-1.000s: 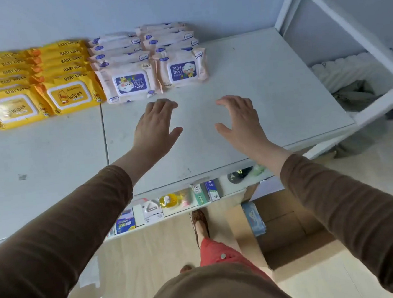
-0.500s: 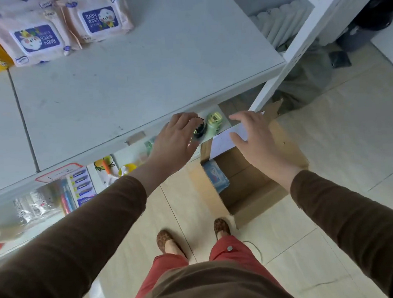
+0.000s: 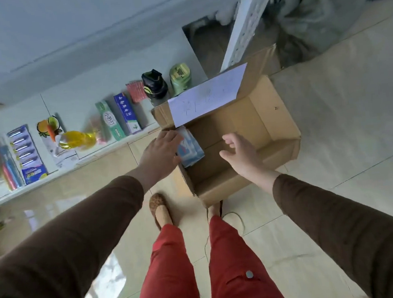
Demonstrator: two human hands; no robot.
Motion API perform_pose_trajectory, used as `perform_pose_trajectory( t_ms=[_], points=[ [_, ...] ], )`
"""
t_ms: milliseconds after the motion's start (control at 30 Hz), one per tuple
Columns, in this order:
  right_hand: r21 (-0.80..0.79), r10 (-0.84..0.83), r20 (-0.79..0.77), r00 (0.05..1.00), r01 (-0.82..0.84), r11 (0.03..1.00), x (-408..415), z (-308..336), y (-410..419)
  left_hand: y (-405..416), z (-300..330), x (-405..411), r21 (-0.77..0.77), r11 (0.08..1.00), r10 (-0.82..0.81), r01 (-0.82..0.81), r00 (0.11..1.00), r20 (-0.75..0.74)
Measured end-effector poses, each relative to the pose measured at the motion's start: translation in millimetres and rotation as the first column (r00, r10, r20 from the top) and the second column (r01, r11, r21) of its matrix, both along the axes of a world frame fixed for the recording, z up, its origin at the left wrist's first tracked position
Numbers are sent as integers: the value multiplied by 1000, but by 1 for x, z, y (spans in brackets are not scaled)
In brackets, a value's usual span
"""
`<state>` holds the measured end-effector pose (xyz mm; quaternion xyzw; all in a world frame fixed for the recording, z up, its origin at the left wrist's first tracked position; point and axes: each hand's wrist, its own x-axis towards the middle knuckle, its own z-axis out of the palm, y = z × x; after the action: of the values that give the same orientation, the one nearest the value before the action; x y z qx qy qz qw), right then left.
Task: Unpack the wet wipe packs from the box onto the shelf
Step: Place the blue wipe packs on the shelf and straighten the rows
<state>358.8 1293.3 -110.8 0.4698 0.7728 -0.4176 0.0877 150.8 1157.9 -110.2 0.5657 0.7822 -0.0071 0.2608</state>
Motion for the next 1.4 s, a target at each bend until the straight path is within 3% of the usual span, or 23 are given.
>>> perform_pose_trajectory(
  t_ms=[233,400,633,833,933,1167,1267,1400],
  points=[
    [-321,-236,58,970,242,916,-8,-119,2,24,-103,-2,-105,994,1,-10,997,-79],
    [-431,-246,85,966,258,865,-35,-200,-8,32,-166,-6,-110,994,-31,14,989,-147],
    [-432,-218,100,971,240,869,-71,-284,-16,40,-220,-11,-127,992,-34,8,979,-201],
    [-436,-336,200,920,390,811,-95,-326,-27,44,-239,-14,-89,996,-33,11,969,-244],
    [-329,-255,264,930,335,883,-104,-336,-28,44,-241,-13,-74,997,-11,-6,974,-228],
    [-379,-89,292,952,200,903,-111,-343,-14,41,-244,-13,-31,999,-43,37,970,-240],
    [-467,-170,219,961,256,846,-105,-337,-12,42,-243,-13,-35,998,-52,45,966,-252],
    [-686,-428,148,892,404,605,-61,-320,5,53,-247,-9,-214,976,-104,36,944,-312]
  ],
)
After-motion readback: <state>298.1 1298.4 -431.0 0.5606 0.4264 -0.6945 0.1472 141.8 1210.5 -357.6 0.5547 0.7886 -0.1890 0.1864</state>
